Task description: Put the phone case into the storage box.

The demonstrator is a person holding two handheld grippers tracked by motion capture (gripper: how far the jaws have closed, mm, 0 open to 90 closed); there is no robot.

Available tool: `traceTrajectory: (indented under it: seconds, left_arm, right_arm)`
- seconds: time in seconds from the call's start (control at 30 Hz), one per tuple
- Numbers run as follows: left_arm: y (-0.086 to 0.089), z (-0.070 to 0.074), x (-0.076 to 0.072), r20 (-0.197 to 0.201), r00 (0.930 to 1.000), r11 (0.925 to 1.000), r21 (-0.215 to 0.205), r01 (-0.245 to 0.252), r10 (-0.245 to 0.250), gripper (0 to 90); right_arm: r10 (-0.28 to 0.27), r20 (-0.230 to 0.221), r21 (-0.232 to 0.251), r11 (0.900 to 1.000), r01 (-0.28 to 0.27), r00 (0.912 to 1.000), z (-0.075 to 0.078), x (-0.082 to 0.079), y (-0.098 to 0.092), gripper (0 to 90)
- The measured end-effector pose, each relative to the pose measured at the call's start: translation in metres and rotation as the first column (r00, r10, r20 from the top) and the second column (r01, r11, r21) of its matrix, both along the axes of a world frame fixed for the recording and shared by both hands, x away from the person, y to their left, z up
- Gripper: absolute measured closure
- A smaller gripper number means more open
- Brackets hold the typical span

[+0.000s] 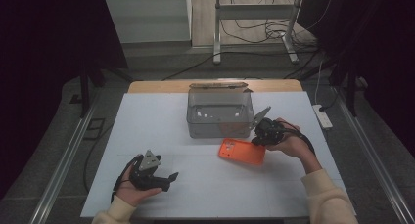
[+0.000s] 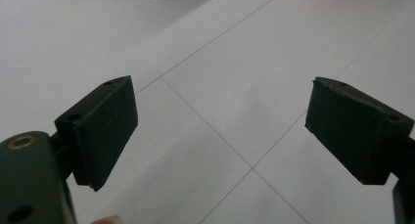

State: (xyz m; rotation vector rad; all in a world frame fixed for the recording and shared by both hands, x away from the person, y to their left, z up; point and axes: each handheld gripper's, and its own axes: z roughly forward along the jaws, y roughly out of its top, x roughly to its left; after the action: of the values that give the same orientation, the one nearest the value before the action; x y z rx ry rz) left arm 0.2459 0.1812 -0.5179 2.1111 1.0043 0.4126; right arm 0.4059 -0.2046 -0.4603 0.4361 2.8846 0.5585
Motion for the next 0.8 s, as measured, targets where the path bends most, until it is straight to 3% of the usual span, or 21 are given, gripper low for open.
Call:
traceTrajectory:
  seconds: [0.33, 0.77, 0.8]
  left_arm:
    - [0.0, 0.0, 0.0, 0.0, 1.0, 1.0, -0.001, 0.0, 0.0, 12.2]
    - [0.0, 0.001, 0.0, 0.0, 1.0, 1.0, -0.005, -0.002, 0.002, 12.2]
    - [0.0, 0.001, 0.0, 0.0, 1.0, 1.0, -0.005, -0.002, 0.002, 12.2]
  right_arm:
    - [-0.011, 0.024, 0.011, 1.0, 0.01, 0.9996, 0.008, -0.002, -0.001, 89.1]
    - [-0.001, 0.046, 0.078, 0.997, -0.002, 0.9989, 0.022, -0.009, -0.006, 89.2]
    - [-0.013, 0.065, 0.093, 0.996, 0.007, 0.9978, 0.025, -0.01, -0.006, 89.2]
